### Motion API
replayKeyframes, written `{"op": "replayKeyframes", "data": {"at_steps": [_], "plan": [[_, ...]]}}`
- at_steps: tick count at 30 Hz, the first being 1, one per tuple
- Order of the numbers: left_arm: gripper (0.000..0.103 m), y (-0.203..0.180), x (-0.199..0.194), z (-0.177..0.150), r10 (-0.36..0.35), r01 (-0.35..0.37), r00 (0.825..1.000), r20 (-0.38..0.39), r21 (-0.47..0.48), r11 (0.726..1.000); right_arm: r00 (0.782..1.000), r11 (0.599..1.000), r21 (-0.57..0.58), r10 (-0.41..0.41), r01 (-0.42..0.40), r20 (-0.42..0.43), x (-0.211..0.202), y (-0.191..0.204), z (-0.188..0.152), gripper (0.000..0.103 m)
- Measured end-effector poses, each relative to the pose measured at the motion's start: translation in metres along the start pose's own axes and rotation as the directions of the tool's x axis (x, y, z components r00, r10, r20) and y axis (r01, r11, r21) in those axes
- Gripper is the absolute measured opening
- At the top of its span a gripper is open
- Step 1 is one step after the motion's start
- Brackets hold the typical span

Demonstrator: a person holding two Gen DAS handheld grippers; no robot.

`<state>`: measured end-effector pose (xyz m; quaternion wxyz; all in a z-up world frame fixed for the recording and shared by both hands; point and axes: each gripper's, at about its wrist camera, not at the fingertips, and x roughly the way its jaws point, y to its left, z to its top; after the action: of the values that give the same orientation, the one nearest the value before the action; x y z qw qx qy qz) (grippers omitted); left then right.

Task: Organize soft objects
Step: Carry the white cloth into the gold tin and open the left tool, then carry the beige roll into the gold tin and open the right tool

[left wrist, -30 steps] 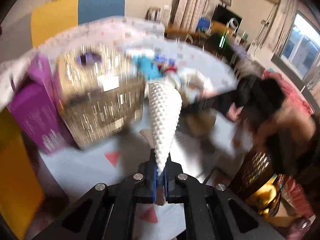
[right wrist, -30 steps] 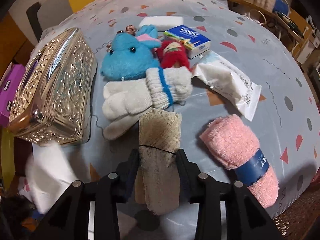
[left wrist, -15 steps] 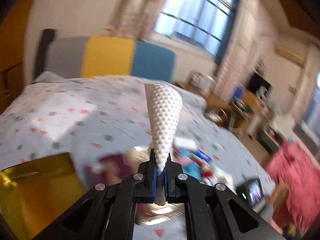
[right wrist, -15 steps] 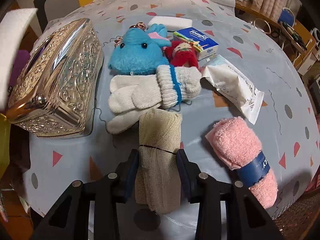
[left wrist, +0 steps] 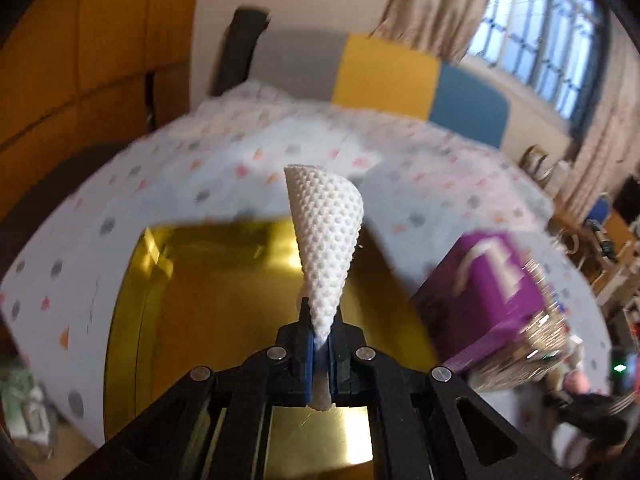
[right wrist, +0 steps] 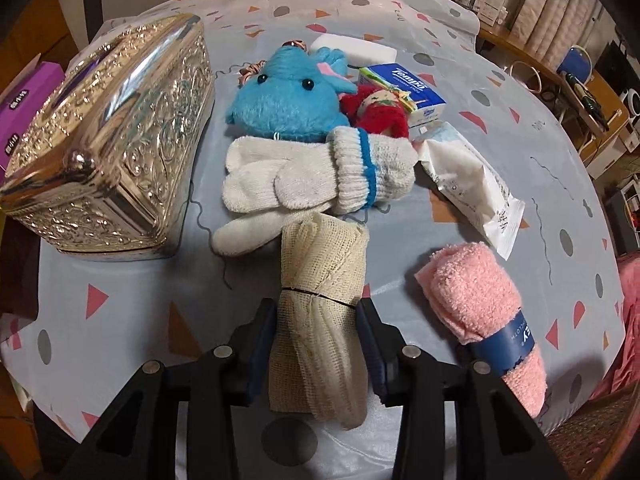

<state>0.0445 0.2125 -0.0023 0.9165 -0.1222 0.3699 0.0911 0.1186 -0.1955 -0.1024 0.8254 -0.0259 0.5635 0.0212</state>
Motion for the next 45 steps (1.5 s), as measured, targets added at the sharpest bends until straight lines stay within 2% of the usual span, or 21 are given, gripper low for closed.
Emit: {"op": "replayKeyframes", "data": {"at_steps": [2, 5, 11, 20, 22, 24, 26, 29, 32, 41, 43, 45], "plan": [[0.005, 0.003, 0.009, -0.014, 0.034, -0.034, 0.999, -0.034, -0.008, 0.999, 1.0, 1.0, -0.008, -0.007, 0.007, 0.003, 0.001, 0.004, -0.002, 0.043], [0.006, -0.002, 0.02, -0.022, 0.048, -0.048, 0.997, -0.062, -0.006, 0.999, 1.0, 0.999, -0.033, -0.023, 0.023, 0.012, 0.005, 0.01, -0.004, 0.043], [0.006, -0.009, 0.022, -0.025, 0.072, -0.071, 0.996, -0.046, 0.022, 0.997, 0.998, 0.997, -0.055, -0.051, 0.053, 0.037, 0.005, 0.021, -0.015, 0.043], [0.009, -0.005, 0.028, -0.012, 0.119, -0.118, 0.992, -0.035, 0.04, 0.992, 0.996, 0.995, -0.072, -0.062, 0.067, 0.069, 0.005, 0.03, -0.024, 0.043], [0.015, -0.003, 0.031, -0.008, 0.13, -0.129, 0.991, -0.027, 0.044, 0.991, 0.996, 0.995, -0.072, -0.063, 0.068, 0.07, 0.005, 0.032, -0.024, 0.042], [0.044, 0.0, 0.032, -0.005, 0.131, -0.13, 0.991, -0.032, 0.029, 0.991, 0.996, 0.996, -0.063, -0.057, 0.062, 0.073, 0.004, 0.028, -0.024, 0.042], [0.06, 0.004, 0.027, -0.005, 0.133, -0.133, 0.991, -0.012, 0.002, 0.991, 0.996, 0.997, -0.05, -0.051, 0.055, 0.075, 0.003, 0.025, -0.024, 0.041], [0.07, 0.005, 0.018, -0.009, 0.126, -0.126, 0.992, 0.007, -0.003, 0.992, 0.996, 0.999, -0.03, -0.035, 0.037, 0.079, -0.003, 0.018, -0.024, 0.039], [0.073, 0.005, 0.011, -0.017, 0.115, -0.115, 0.993, 0.004, -0.003, 0.993, 0.997, 1.0, -0.014, -0.001, 0.002, 0.074, -0.004, 0.015, -0.018, 0.038], [0.08, -0.009, -0.01, -0.035, 0.072, -0.072, 0.997, -0.001, 0.024, 0.997, 0.997, 1.0, -0.007, 0.02, -0.02, 0.081, -0.01, 0.015, -0.019, 0.035], [0.081, -0.013, -0.014, -0.038, 0.067, -0.068, 0.998, 0.004, 0.036, 0.997, 0.995, 0.999, -0.006, 0.042, -0.042, 0.094, -0.016, 0.014, -0.019, 0.028], [0.082, -0.017, -0.016, -0.039, 0.056, -0.056, 0.998, 0.005, 0.044, 0.997, 0.992, 0.998, 0.0, 0.067, -0.067, 0.107, -0.023, 0.012, -0.019, 0.025]]}}
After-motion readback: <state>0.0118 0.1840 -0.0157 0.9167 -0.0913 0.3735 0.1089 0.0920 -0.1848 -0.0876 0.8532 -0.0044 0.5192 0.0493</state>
